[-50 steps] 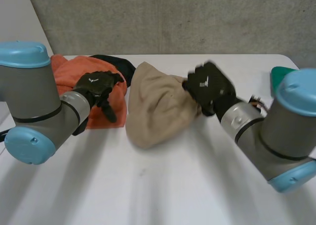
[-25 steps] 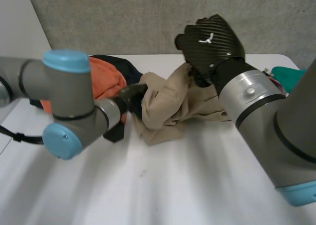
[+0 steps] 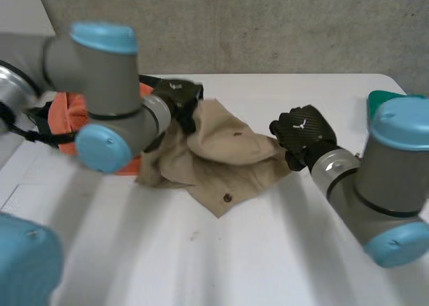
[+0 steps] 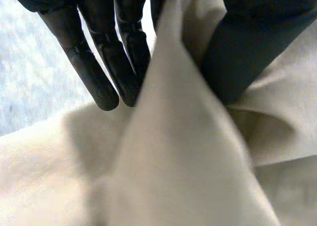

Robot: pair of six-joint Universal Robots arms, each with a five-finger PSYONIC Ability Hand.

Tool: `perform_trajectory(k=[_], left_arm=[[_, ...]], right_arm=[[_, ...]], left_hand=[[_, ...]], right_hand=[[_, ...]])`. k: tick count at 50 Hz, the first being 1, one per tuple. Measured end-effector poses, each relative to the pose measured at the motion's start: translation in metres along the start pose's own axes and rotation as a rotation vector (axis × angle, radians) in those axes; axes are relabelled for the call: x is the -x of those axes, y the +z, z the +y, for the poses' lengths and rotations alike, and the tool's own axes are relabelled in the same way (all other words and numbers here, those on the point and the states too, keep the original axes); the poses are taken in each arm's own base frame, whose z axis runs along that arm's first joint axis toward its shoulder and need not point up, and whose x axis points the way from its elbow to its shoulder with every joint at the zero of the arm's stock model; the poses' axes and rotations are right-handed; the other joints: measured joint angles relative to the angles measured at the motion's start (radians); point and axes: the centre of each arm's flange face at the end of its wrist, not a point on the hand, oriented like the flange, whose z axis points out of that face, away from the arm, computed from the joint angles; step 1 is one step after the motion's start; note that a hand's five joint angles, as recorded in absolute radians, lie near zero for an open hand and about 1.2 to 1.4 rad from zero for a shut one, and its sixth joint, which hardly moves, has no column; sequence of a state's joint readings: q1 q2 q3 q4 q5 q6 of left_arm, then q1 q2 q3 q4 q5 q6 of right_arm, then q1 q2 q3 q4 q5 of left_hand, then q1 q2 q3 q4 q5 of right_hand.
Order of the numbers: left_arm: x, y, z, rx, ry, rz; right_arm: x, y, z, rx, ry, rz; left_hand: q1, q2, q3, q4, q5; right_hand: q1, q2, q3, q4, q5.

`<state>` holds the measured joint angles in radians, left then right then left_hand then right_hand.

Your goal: Fold the laundry.

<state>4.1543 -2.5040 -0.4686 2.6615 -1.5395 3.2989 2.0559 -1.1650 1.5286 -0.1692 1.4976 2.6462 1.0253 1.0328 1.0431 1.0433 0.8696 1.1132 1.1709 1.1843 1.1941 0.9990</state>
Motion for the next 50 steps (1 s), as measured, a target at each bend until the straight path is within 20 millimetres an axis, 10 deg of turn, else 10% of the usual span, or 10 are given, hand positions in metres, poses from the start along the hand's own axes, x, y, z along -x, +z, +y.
perform_trajectory(k=[9, 18, 26, 41, 44, 50], left_arm=[[0.022, 0.009, -0.005, -0.011, 0.015, -0.128], [0.043, -0.063, -0.046, -0.01, -0.014, -0.189], [0.051, -0.088, -0.006, 0.036, -0.079, -0.197], [0.038, -0.039, 0.061, 0.108, -0.276, -0.14], [0.032, -0.032, 0.061, 0.1, -0.298, -0.115], [0.021, -0.028, 0.046, 0.061, -0.328, -0.07]], right_arm=[[0.003, 0.03, 0.015, 0.021, 0.043, 0.09], [-0.006, 0.024, -0.018, -0.061, 0.041, 0.118], [-0.012, 0.0, -0.058, -0.146, 0.036, 0.106], [-0.012, -0.06, -0.128, -0.337, 0.032, 0.054], [-0.011, -0.067, -0.134, -0.354, 0.032, 0.051], [-0.02, -0.07, -0.138, -0.364, 0.025, 0.082]], left_hand=[[-0.593, -0.584, -0.59, -0.6, -0.602], [-0.728, -0.742, -0.749, -0.757, -0.766], [-0.725, -0.737, -0.746, -0.755, -0.747], [-0.816, -0.827, -0.829, -0.842, -0.819], [-0.769, -0.779, -0.795, -0.801, -0.787], [0.121, 0.126, 0.103, 0.11, 0.087]], right_hand=[[0.0, 0.0, 0.0, 0.0, 0.004], [0.0, 0.0, 0.0, 0.0, 0.005], [0.0, 0.0, 0.0, 0.0, 0.006], [0.0, 0.0, 0.0, 0.0, 0.005], [0.0, 0.0, 0.0, 0.0, 0.005], [0.0, 0.0, 0.003, 0.0, 0.005]])
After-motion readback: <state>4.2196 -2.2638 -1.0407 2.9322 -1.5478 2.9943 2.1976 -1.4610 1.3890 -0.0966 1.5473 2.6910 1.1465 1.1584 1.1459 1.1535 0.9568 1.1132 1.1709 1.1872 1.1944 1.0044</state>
